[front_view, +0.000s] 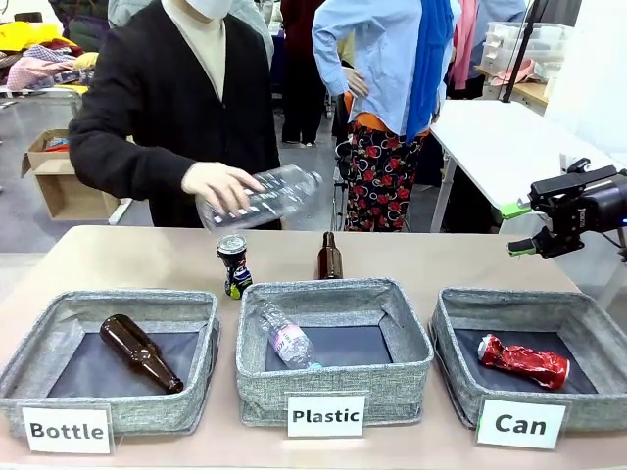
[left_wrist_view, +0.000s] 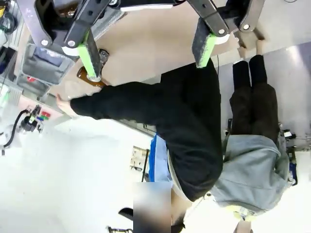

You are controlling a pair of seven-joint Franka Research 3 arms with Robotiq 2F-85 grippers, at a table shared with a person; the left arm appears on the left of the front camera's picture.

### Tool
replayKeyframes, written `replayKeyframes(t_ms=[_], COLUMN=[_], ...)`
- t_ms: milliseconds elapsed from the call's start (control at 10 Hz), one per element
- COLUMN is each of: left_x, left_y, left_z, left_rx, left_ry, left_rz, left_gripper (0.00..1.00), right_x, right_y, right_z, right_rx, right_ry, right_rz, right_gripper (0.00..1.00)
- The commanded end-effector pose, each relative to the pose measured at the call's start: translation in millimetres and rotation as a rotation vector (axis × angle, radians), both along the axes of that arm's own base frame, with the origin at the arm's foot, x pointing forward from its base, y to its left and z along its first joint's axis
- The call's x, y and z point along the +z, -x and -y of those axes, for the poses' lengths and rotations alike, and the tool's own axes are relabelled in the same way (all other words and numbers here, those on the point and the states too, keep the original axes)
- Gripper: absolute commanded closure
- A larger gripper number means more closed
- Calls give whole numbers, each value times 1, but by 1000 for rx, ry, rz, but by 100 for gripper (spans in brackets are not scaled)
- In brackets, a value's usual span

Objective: Sort the can waste into the basket.
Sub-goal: Pick up the can waste from the table and place it in the right Fabric basket.

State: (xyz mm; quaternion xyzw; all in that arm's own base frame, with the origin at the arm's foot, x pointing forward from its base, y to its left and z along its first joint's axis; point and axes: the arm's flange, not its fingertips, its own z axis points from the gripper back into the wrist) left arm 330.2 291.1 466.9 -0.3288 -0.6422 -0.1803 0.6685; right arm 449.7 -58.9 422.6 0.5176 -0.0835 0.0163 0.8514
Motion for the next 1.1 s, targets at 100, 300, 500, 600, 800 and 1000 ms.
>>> replayKeyframes(t_ms=[100, 300, 500, 600, 800, 1000], left_x=[-14, -13, -8, -7, -3, -1], left_y=[-2, -8, -17, -24, -32, -35], left_z=[4, 9, 25, 38, 63, 63], left_rx=[-20, -43, -62, -61, -92, -85], left_ry=[67, 58, 21, -11, -72, -73], left_rz=[34, 32, 13, -4, -19, -34], left_gripper=[0, 0, 0, 0, 0, 0], right_x=[3, 3, 3, 3, 3, 3], right_y=[1, 1, 1, 1, 1, 1], right_z=[1, 1, 1, 1, 1, 1], right_rx=[15, 15, 15, 15, 15, 15], right_ry=[-4, -4, -4, -4, -4, -4], right_rz=[16, 16, 16, 16, 16, 16], right_gripper=[0, 0, 0, 0, 0, 0])
